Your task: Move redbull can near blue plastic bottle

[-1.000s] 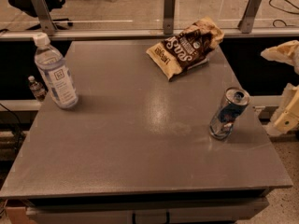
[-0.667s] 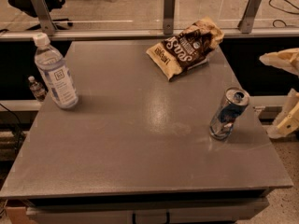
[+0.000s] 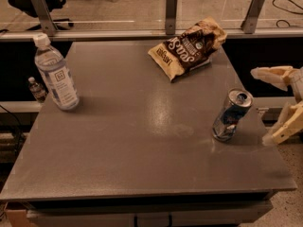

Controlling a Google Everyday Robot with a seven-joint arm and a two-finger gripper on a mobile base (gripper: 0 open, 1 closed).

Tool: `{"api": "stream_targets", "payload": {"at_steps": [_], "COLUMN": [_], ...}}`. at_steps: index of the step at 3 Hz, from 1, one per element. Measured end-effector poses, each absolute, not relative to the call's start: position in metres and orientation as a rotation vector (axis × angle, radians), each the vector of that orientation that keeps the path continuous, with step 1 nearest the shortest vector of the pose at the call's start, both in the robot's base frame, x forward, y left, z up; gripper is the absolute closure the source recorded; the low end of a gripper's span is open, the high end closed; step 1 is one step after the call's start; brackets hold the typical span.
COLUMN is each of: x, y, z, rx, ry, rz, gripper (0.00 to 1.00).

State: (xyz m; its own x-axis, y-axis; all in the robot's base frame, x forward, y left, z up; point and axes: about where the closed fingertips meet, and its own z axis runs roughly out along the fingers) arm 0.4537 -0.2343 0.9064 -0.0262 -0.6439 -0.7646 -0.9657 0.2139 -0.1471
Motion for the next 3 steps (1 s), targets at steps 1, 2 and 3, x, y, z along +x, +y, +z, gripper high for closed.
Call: {"api": "stream_targets", "payload": {"at_steps": [1, 2, 3], "x": [0.457, 0.459, 0.459], "y": [-0.223, -0.21, -0.2], "z": [0.894, 0.889, 0.884], "rx": [-1.499, -1.508, -1.526], "ry": [1.695, 1.649, 1.635], "rz": [0.654, 0.73, 0.779], "gripper": [0.0, 0.0, 0.19]}}
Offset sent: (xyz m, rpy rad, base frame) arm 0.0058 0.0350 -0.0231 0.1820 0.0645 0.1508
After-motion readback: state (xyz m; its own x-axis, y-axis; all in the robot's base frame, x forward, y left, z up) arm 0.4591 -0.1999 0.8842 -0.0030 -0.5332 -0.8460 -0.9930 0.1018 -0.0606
